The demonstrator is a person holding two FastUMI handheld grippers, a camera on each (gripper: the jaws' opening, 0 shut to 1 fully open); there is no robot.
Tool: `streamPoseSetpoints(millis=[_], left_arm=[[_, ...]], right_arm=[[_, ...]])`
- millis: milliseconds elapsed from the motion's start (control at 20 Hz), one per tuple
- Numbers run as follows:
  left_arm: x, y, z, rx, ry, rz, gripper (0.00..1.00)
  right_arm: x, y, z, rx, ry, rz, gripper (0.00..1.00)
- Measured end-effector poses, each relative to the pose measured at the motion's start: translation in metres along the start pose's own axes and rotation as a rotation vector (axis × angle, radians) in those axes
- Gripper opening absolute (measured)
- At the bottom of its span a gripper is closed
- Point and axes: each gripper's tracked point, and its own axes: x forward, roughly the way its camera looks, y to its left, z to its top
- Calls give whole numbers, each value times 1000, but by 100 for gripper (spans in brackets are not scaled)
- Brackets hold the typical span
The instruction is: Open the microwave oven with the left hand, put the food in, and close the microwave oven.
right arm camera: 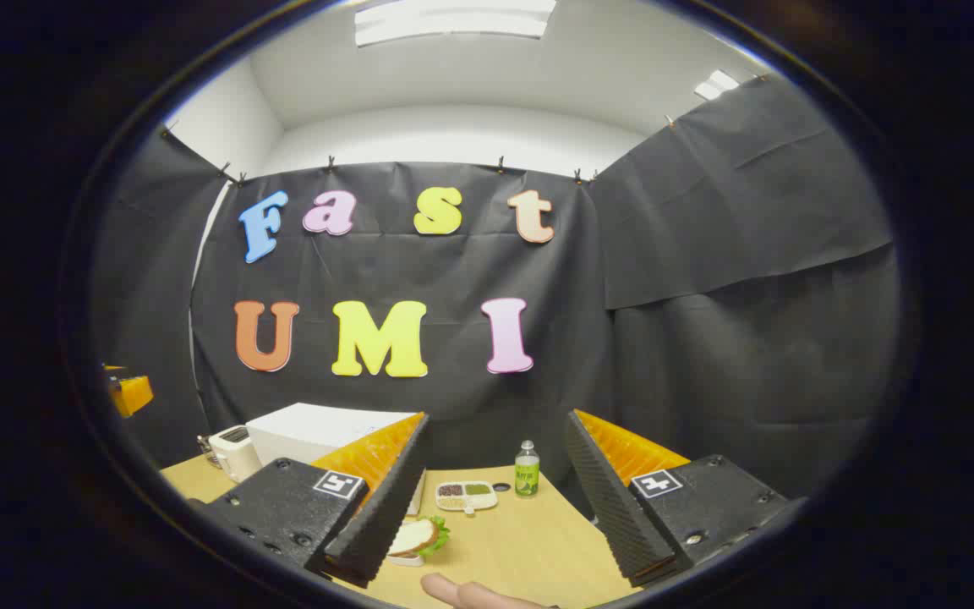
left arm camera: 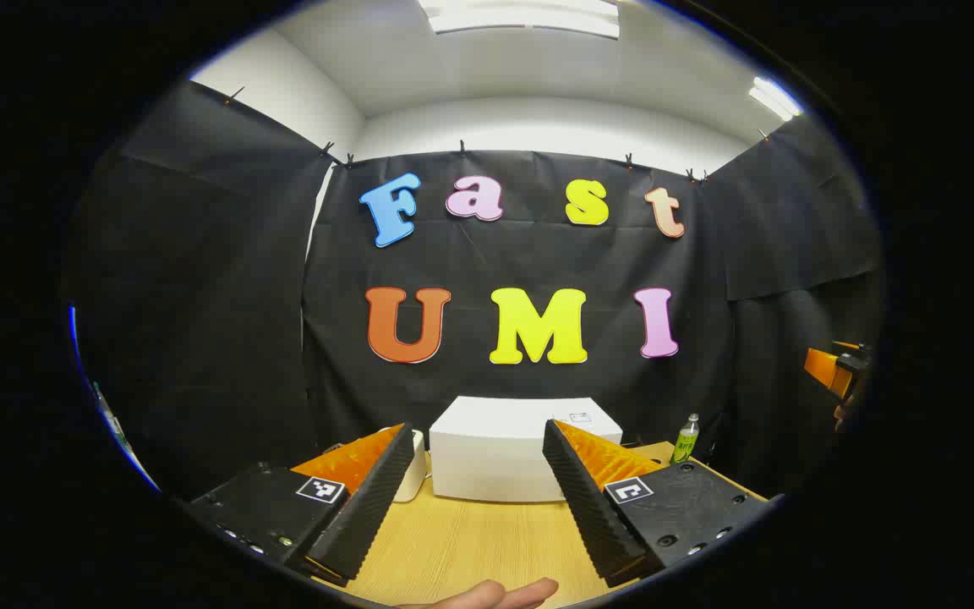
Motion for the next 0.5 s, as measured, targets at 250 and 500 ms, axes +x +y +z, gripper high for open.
streamPoseSetpoints(millis=[250,500], left_arm=[[2,-19,-8,0,15,-52,95],[4,-32,-10,22,20,-64,95]], right_arm=[[1,-1,-6,-10,28,-9,100],[-5,-7,2,-27,8,-16,100]])
